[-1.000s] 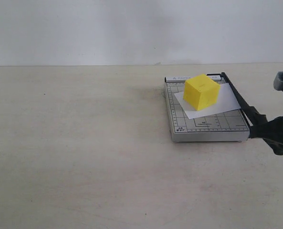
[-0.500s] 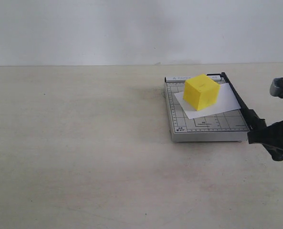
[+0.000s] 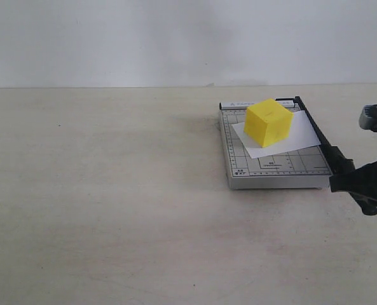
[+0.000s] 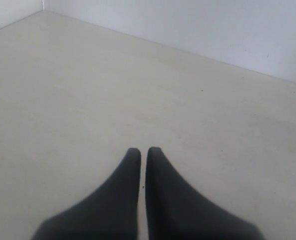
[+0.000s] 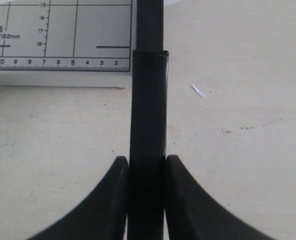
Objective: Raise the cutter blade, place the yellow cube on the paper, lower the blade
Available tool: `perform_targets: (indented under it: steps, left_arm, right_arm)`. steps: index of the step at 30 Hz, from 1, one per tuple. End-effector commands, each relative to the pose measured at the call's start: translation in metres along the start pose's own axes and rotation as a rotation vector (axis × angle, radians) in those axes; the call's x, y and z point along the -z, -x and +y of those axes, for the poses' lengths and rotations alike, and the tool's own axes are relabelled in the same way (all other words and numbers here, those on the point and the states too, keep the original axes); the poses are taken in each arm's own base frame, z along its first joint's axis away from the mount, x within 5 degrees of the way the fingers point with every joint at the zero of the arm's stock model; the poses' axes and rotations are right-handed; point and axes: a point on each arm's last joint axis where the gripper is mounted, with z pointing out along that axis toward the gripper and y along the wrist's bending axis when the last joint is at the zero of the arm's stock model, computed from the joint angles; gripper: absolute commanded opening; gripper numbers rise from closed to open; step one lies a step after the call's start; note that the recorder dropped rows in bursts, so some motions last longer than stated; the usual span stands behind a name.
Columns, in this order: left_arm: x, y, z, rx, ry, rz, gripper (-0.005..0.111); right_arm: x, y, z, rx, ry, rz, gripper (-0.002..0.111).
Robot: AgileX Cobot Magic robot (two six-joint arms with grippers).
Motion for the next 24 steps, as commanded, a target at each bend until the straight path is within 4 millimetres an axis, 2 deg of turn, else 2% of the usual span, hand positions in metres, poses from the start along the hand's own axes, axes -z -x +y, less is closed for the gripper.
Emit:
perform_targets:
  steps: [1,6,13,19,24]
  left_arm:
    - [0.000,-0.001,-0.001,0.004,-0.012,-0.003,0.004]
    - [0.000,-0.001,-0.001,0.004,-0.012,-0.003,0.004]
    - [0.000,-0.001,-0.001,0.000,-0.012,-0.003,0.004]
    - [0.005,0.002,0.000,0.005,-0.013,-0.049,0.004]
    - [0.013,0.006,0.000,0.013,-0.034,-0.148,0.004]
  right_arm:
    - [-0.004,-0.026,0.004,0.004,0.027,0.198,0.003]
    - [-0.003,-0.027,0.004,0.004,0.028,0.208,0.004]
    - [-0.003,-0.028,0.004,0.004,0.029,0.215,0.044]
    - [-0.001,-0.025,0.005,0.006,0.031,0.220,0.045]
    - [0.026,-0.011,0.005,0.076,0.026,0.278,0.045]
